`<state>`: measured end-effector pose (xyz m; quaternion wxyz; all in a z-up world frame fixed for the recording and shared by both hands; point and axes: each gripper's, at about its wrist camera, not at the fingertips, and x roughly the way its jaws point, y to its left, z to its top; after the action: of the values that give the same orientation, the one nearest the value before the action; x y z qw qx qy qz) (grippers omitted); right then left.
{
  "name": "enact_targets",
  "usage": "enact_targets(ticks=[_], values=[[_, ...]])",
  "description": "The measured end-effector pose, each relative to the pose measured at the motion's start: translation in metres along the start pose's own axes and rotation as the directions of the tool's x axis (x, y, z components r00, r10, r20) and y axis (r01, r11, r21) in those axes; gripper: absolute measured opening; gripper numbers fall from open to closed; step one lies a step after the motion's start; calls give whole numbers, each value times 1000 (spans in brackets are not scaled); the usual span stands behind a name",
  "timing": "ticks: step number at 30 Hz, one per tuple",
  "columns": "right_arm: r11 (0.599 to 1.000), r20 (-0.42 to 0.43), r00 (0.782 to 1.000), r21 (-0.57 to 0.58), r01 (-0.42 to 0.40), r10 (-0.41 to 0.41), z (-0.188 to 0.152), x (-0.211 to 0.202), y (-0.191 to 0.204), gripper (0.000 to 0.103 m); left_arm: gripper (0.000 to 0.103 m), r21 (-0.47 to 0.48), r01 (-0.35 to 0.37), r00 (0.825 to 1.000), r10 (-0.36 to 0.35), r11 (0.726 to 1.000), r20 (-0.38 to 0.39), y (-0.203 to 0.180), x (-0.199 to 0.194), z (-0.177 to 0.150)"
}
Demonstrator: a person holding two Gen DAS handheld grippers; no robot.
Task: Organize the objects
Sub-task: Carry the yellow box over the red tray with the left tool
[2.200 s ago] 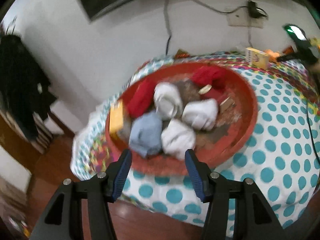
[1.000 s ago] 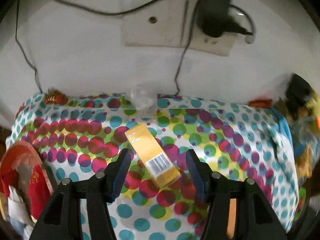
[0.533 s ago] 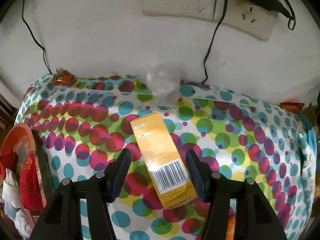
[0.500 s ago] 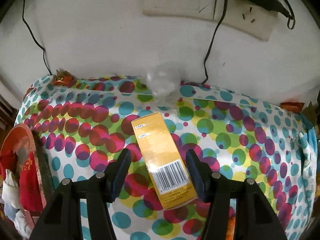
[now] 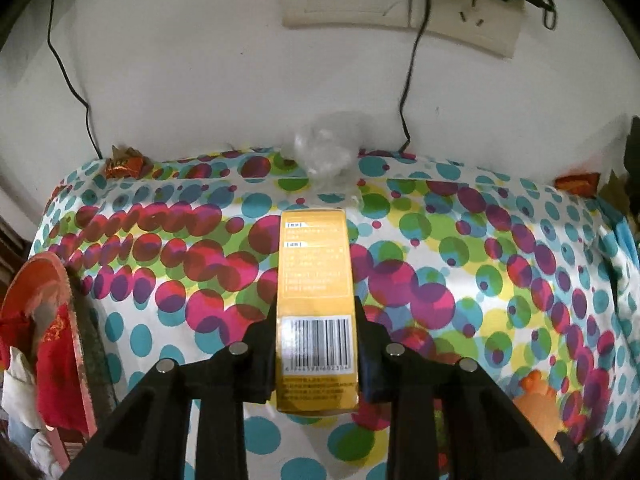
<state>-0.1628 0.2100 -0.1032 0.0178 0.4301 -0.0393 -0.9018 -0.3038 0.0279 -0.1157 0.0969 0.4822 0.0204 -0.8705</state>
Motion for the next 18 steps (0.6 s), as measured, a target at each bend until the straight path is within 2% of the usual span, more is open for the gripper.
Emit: enact_targets(ticks=[6, 10, 18], values=[[1000, -1, 1000, 1, 7, -7, 0, 0, 2, 47, 30, 24, 3, 1000, -3, 1000, 13, 5, -9, -16], [1000, -2, 1000, -3, 15, -15, 0, 0, 3, 47, 30, 62, -16, 999, 13, 998, 38, 6, -19, -34], [1000, -3, 1000, -3, 27, -27, 2, 1, 7, 47, 30, 117, -6, 997, -3, 993, 78, 8, -37, -72]])
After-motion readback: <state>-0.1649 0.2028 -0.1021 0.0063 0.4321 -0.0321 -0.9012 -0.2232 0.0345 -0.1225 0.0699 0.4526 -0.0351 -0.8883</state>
